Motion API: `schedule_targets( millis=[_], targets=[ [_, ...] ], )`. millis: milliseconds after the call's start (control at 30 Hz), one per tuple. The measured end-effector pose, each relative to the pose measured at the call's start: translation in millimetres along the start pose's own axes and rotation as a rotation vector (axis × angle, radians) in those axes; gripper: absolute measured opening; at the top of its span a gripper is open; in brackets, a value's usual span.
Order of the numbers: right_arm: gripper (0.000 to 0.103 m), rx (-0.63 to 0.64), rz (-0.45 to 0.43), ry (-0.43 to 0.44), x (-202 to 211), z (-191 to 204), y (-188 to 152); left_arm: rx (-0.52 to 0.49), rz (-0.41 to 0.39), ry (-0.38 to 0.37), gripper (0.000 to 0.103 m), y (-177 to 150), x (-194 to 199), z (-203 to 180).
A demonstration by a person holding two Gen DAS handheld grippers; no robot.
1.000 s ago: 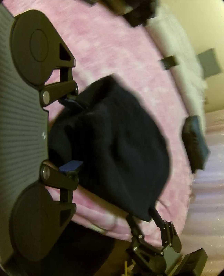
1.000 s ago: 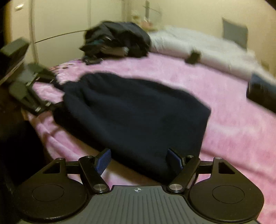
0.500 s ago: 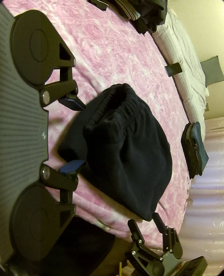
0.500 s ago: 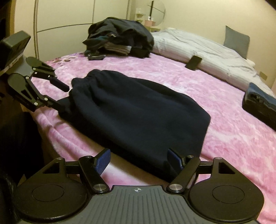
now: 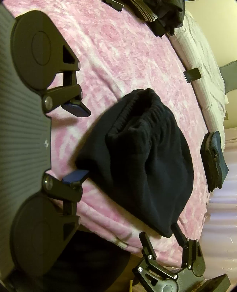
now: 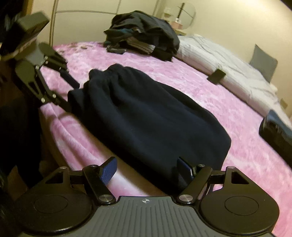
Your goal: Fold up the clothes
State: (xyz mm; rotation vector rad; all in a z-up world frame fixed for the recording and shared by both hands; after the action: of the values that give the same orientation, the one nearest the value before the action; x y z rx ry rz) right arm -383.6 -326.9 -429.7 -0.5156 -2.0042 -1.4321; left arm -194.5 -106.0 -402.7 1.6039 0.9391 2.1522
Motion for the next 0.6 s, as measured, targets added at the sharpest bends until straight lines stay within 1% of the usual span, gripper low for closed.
schedule_targets(
  millis=[133,233,267,300,333,367,433,500,600],
  targets=[
    [0.075,0.135,0.02,-0.051,-9.7,11.7,-0.8,-0.001,0.001,-0.003,0.062,-1.1,-1.7,0.5],
    [0.075,0.221,0.031,-0.059,-15.8,20.9,-1.7,-0.018,-0.008,0.002,0.062,-1.5,1.0,-0.5],
    [0.075,0.251,0.032,-0.06,-17.6,24.7,-1.4,-0.039,-0.025,0.005,0.062,-1.8,4.8,-1.8],
    [0.075,0.276,0.026,-0.059,-18.4,28.7,-0.3,-0.068,-0.048,0.005,0.063,-2.5,9.8,-3.4],
    [0.075,0.301,0.02,-0.059,-19.3,32.8,0.8,-0.102,-0.076,0.009,0.067,-3.4,15.6,-5.3],
    [0.075,0.324,0.014,-0.057,-20.2,36.7,2.1,-0.144,-0.109,0.019,0.071,-4.6,22.6,-7.6],
    [0.075,0.349,-0.003,-0.045,-22.7,43.9,6.2,-0.236,-0.168,0.047,0.074,-7.1,36.4,-13.1],
    [0.075,0.377,-0.005,-0.036,-29.1,51.8,9.3,-0.327,-0.201,0.079,0.075,-9.4,45.9,-17.7],
    [0.075,0.441,-0.004,-0.036,-41.4,63.3,12.5,-0.446,-0.221,0.135,0.077,-9.6,50.3,-26.4]
  ],
)
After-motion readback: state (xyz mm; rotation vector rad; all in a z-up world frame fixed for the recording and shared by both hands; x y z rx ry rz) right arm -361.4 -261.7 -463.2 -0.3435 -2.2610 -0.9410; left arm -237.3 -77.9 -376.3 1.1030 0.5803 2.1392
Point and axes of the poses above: each gripper's, at about its wrist camera, not at the fingertips, and x roughly against the way its jaws point, z to its left, y to its top, the point moved 3 cm from there along -x, roughly the way its jaws point, and after that the axes turned 4 degrees about -x, right-handed, at the moved point
